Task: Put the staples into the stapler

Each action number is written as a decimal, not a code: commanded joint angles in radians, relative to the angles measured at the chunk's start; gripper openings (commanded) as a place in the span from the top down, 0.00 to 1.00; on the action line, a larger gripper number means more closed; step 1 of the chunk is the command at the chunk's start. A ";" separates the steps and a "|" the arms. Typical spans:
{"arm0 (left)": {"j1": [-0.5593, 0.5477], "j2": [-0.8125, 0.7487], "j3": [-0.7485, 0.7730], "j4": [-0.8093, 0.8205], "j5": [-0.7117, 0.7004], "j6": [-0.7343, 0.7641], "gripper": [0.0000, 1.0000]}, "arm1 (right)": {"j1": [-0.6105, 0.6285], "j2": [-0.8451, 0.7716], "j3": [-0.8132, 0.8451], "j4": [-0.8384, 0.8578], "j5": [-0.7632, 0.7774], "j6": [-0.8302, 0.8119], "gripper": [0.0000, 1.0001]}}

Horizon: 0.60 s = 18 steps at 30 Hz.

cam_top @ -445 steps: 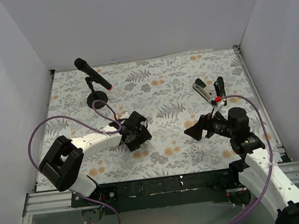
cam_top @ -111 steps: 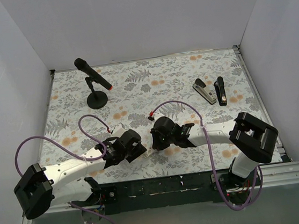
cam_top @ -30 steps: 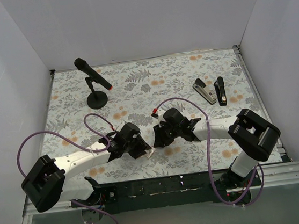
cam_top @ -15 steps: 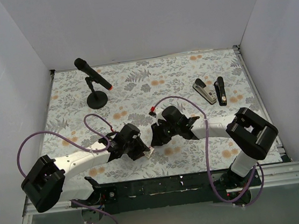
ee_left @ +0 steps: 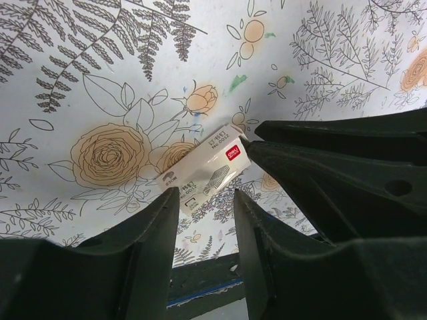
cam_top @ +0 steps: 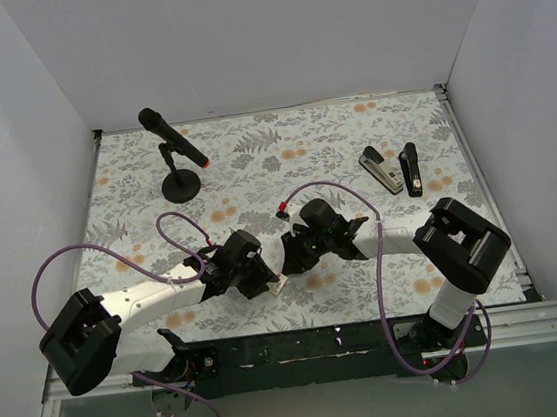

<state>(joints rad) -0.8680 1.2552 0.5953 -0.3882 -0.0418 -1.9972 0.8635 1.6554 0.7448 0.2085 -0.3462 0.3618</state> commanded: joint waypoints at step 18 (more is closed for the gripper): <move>-0.003 0.010 -0.003 0.008 0.005 -0.017 0.62 | -0.004 0.037 0.044 0.020 -0.108 -0.044 0.93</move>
<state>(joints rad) -0.8680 1.2671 0.5953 -0.3801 -0.0391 -1.9972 0.8585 1.6783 0.7574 0.2169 -0.4175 0.3370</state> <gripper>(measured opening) 0.381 0.094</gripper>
